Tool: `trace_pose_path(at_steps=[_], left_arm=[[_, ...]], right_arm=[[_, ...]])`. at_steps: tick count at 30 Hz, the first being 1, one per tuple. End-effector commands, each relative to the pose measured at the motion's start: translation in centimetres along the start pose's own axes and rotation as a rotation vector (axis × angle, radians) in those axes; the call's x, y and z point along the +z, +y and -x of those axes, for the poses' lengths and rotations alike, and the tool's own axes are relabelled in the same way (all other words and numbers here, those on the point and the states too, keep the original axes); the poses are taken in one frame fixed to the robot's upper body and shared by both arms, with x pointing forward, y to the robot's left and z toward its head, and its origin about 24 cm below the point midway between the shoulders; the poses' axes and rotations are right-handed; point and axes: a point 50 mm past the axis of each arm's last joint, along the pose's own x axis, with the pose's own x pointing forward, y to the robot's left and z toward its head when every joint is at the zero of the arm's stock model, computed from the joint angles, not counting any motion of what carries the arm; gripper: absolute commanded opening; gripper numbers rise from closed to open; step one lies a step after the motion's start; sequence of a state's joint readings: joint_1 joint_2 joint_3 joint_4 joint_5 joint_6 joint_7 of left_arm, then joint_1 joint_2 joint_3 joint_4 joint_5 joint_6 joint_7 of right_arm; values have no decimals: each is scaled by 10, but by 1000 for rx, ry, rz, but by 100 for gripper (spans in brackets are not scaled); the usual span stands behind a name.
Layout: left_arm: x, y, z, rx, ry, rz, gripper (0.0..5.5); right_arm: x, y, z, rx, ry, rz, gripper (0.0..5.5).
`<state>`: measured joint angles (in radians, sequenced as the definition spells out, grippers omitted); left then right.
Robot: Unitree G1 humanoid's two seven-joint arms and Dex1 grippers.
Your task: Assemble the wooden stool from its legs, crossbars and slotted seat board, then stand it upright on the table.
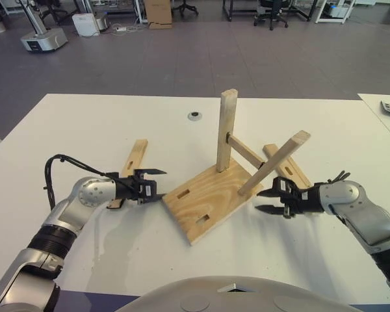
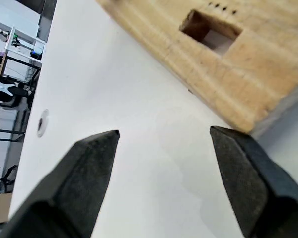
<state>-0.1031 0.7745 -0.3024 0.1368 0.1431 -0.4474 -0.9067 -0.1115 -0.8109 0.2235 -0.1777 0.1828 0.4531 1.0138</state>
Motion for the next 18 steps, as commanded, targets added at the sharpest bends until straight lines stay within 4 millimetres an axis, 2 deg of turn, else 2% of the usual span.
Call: trace_pose_path(at_steps=[1, 4, 9, 12, 15, 18], left_arm=[[17, -37, -2, -167, -33, 89, 338], [24, -45, -4, -159, -41, 129, 338], [31, -44, -12, -115, -61, 152, 338], [31, -48, -13, -112, -56, 165, 338], [29, -51, -12, -100, -46, 181, 338], [30, -49, -14, -92, -54, 180, 338]], right_arm=[[19, -22, -9, -111, -60, 29, 196], [31, -26, -20, -113, -101, 37, 196], [29, -35, -21, -172, -98, 26, 196], [19, -41, -7, -178, -61, 26, 196], [5, -37, 8, -80, 24, 69, 196], [4, -33, -11, -37, 37, 88, 196]])
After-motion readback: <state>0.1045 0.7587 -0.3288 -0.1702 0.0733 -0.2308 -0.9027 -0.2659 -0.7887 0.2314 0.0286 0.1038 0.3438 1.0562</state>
